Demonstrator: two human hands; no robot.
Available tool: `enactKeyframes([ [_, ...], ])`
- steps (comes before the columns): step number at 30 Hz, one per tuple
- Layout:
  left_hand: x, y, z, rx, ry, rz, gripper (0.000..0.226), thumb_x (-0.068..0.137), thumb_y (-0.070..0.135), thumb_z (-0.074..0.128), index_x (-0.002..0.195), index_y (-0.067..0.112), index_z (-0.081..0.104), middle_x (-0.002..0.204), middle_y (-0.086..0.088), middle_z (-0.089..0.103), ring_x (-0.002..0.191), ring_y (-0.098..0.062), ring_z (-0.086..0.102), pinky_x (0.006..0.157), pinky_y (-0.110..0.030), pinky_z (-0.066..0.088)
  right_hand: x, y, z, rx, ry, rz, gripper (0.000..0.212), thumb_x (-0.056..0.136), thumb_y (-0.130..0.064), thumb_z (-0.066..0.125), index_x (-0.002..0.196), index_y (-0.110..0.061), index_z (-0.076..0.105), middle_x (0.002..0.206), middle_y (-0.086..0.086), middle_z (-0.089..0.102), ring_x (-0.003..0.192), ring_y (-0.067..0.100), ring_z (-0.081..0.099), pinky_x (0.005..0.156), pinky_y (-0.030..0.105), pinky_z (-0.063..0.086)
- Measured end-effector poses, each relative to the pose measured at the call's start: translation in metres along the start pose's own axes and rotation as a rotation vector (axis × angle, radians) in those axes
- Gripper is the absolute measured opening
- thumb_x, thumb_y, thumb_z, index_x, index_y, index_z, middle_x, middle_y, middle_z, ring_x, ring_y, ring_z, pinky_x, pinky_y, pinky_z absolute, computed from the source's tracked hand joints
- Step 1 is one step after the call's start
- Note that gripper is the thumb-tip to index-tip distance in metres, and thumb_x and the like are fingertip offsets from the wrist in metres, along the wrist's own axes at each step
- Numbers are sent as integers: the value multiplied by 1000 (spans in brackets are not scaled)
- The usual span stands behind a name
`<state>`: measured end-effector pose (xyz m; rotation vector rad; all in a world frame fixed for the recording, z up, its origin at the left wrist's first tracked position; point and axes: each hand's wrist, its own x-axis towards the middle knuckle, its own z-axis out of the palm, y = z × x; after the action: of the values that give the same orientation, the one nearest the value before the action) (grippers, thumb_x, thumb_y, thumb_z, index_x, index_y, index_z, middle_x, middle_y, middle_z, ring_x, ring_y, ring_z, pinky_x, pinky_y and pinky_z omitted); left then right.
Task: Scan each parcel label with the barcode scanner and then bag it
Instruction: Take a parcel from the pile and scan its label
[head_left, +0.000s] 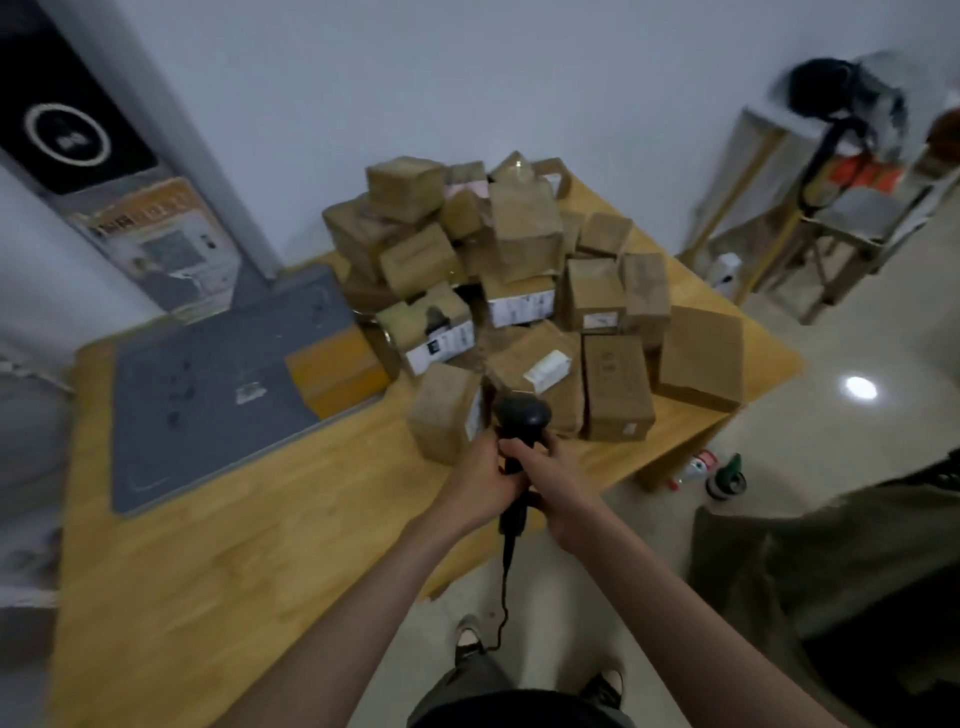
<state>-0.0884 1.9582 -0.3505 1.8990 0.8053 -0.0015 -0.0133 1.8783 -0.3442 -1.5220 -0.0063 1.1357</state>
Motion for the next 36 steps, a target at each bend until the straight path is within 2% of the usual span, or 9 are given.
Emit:
enactKeyframes([
  [6,-1,-32,-67,32,116,37,16,94,15,58,108,24,57,91,9,63,85,-12,64,64,-21,47,4,-9,69,-72,-131,-28,27,93,-15,64,120,-16,64,109,7,71,102,18,68,84,39,61],
  [10,7,-40,-95,-1,119,67,18,97,28,55,113,23,60,95,8,64,87,-8,63,65,-20,44,16,-24,80,-189,-154,-23,22,95,-18,61,115,-14,66,109,11,71,100,23,70,89,45,60],
  [15,23,-42,-116,-7,130,12,7,97,23,57,91,23,53,74,0,54,66,-13,55,58,-23,39,54,-58,62,-392,-24,-126,20,97,-17,60,116,-11,57,108,13,68,99,27,70,84,43,61],
  [18,29,-41,-123,-17,142,-5,6,97,26,57,94,28,53,78,-3,57,72,-18,59,64,-30,43,93,-79,42,-924,82,-285,41,92,-19,68,130,-12,52,137,12,51,122,28,54,95,38,51],
  [20,32,-41,-126,-14,146,-37,3,97,24,57,97,23,54,80,-5,57,72,-18,58,64,-29,41,121,-87,32,-1327,97,-322,61,90,-15,68,144,-13,39,160,15,21,147,37,23,116,47,31],
  [22,35,-43,-128,-27,139,-79,12,96,23,57,103,14,56,81,-9,54,71,-18,55,63,-29,38,146,-90,25,-1601,44,-356,74,90,-11,65,153,-17,25,167,11,-2,152,40,-1,123,55,13],
  [25,39,-48,-132,-31,147,-136,14,97,24,57,103,11,55,83,-9,53,72,-17,53,61,-27,35,172,-89,21,-1892,-98,-384,84,94,-19,61,159,-22,8,167,7,-14,151,41,-14,121,62,1],
  [30,40,-50,-137,-18,170,-164,3,97,23,56,96,22,53,82,-3,54,72,-14,52,60,-27,35,187,-83,20,-1990,-183,-460,81,91,-30,64,157,-18,18,161,12,17,152,38,1,121,64,1],
  [36,50,-44,-137,-38,234,-149,13,96,23,58,96,31,47,75,5,51,67,-9,50,59,-26,35,184,-78,10,-1693,125,-741,105,63,-56,85,143,-11,33,134,14,38,128,36,41,120,58,21],
])
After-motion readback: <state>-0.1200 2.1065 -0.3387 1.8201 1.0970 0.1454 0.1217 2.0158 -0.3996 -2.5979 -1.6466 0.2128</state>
